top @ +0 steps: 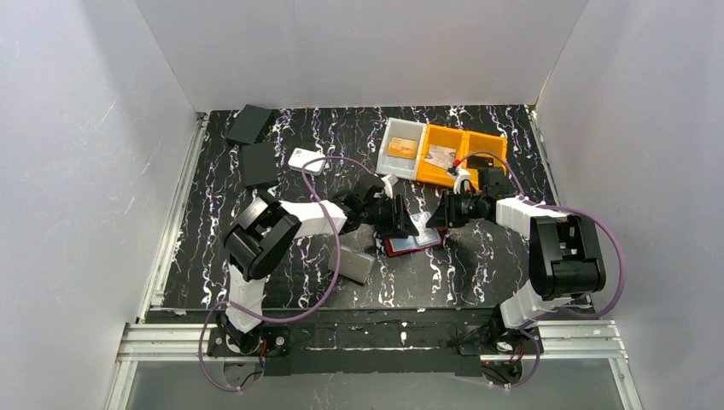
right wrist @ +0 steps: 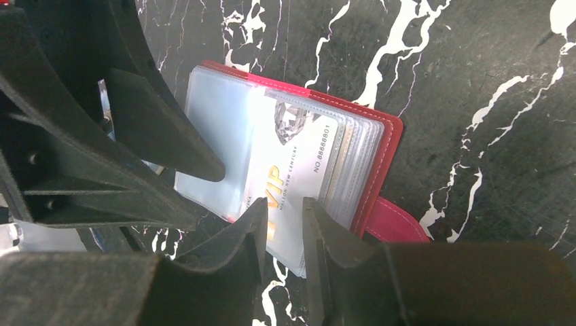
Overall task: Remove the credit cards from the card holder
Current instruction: Remove the credit card from the card holder.
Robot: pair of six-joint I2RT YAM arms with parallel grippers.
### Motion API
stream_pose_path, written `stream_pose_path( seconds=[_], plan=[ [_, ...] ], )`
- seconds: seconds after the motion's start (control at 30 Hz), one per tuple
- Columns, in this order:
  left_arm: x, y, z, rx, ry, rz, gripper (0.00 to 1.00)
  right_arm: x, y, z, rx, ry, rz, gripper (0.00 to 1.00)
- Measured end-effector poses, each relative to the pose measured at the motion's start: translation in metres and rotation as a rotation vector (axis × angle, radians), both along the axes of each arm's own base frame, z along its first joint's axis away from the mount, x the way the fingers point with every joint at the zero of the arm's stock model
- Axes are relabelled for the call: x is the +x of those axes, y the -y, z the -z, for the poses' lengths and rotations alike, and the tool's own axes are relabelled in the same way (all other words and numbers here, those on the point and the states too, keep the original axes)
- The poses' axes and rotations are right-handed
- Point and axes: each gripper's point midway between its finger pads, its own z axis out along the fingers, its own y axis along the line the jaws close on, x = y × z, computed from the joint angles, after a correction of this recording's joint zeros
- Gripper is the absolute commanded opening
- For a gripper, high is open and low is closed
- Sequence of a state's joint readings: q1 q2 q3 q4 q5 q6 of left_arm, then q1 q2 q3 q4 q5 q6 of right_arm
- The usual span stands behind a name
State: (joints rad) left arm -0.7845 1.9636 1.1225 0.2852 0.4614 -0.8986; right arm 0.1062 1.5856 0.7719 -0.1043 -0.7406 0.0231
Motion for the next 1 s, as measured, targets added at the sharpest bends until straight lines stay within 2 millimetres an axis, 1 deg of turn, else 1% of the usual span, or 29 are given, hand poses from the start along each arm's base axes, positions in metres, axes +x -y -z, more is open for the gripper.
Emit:
stream_pose_path(
  seconds=[0.23,0.5,0.73,0.8,0.93,1.0],
  plan=[
    [0.005,-0.003,0.011,0.013,-0.034,-0.024,0.44,0.003,0.001,0.001,-0.014,0.004,0.008,0.36],
    [0.008,-0.003,0.014,0.004,-0.06,-0.035,0.43,0.004,0.003,0.004,-0.025,-0.003,0.014,0.35],
    [0.011,0.0,0.015,-0.013,-0.076,-0.046,0.4,0.001,-0.005,0.002,-0.001,-0.009,-0.017,0.31],
    [0.013,0.0,0.016,-0.017,-0.077,-0.053,0.4,0.0,-0.008,0.001,0.01,-0.01,-0.029,0.32],
    [0.016,0.0,0.017,-0.022,-0.082,-0.062,0.39,-0.002,-0.011,-0.001,0.027,-0.011,-0.043,0.37],
    [0.017,0.0,0.016,-0.028,-0.082,-0.066,0.39,-0.003,-0.011,-0.003,0.033,-0.012,-0.047,0.38]
  ],
)
